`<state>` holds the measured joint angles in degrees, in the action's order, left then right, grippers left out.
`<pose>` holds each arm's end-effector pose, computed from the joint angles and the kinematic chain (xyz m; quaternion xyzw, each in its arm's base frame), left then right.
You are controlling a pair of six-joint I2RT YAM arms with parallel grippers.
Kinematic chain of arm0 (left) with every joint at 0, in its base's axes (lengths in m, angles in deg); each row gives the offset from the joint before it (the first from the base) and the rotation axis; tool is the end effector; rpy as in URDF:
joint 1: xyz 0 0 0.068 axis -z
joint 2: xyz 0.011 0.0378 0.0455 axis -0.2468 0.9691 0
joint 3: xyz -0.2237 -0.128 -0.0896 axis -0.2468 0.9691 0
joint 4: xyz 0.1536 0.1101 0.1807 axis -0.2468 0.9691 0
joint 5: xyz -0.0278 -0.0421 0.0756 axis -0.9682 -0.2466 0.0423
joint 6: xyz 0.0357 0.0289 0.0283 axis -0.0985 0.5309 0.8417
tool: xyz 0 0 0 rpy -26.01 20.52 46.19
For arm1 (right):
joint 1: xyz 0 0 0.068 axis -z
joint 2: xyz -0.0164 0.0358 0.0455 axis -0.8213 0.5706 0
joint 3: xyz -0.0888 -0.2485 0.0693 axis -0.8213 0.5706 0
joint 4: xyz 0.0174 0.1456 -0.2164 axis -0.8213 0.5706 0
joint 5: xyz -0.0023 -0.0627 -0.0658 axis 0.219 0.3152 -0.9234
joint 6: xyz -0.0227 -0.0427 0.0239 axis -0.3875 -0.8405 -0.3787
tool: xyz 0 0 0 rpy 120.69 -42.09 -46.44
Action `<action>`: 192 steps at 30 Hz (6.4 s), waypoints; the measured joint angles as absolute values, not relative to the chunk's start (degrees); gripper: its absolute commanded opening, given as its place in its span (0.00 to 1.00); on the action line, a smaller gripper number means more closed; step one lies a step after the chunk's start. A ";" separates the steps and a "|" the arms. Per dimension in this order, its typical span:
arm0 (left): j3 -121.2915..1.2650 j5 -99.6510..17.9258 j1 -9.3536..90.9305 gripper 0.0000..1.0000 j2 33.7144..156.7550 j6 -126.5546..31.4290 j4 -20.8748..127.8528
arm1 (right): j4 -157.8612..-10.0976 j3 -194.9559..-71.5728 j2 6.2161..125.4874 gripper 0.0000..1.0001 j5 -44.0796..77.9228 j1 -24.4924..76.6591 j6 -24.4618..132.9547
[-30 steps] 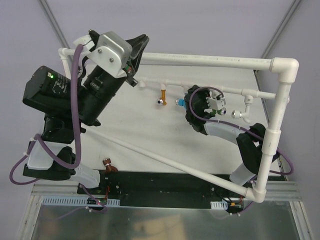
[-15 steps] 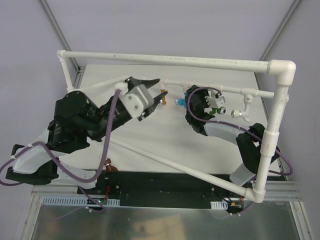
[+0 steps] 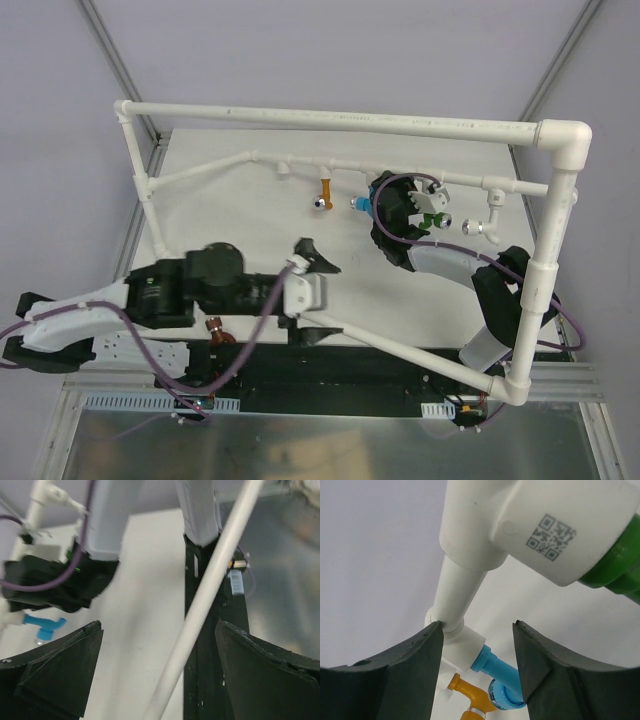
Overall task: Install the water faucets
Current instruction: Adjust the adaptor at the center of the board.
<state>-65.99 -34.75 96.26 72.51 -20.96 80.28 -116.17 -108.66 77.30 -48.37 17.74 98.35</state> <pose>0.0216 -0.1634 0.4845 0.5348 0.4553 -0.4036 0.5864 0.2934 0.1869 0.2438 0.3867 0.6297 0.1283 0.6614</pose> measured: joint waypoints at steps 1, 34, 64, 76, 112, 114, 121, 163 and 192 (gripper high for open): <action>-64.38 -35.19 96.94 0.99 73.96 -21.46 80.83 | -116.17 -108.66 77.30 0.63 -48.28 17.74 98.22; -51.63 -5.73 108.48 0.73 98.50 -12.41 65.05 | -116.04 -108.66 77.32 0.63 -46.55 17.93 97.67; -68.75 4.30 109.51 0.00 106.09 -4.45 75.65 | -103.95 -112.13 76.95 0.66 -50.09 19.40 106.06; -81.45 2.03 108.44 0.00 106.07 -4.21 84.63 | -86.84 -116.02 73.28 0.66 -48.59 19.53 120.42; -81.91 -2.60 107.56 0.00 103.31 -9.02 85.50 | -93.28 -121.68 90.53 0.00 -58.38 23.40 136.07; -81.91 -2.82 107.56 0.00 102.76 -9.24 85.46 | -98.90 -119.78 90.11 0.00 -59.12 23.29 131.90; -81.95 -3.56 107.67 0.00 99.60 -10.55 83.23 | -112.52 -116.24 84.34 0.00 -60.28 23.16 112.86; -93.07 -6.97 108.68 0.00 81.72 -16.39 63.67 | -81.68 -151.98 60.76 0.00 -69.31 17.54 35.84; -80.35 -4.02 108.31 0.00 71.97 -14.40 48.24 | -72.32 -146.07 48.84 0.86 -41.79 11.25 22.42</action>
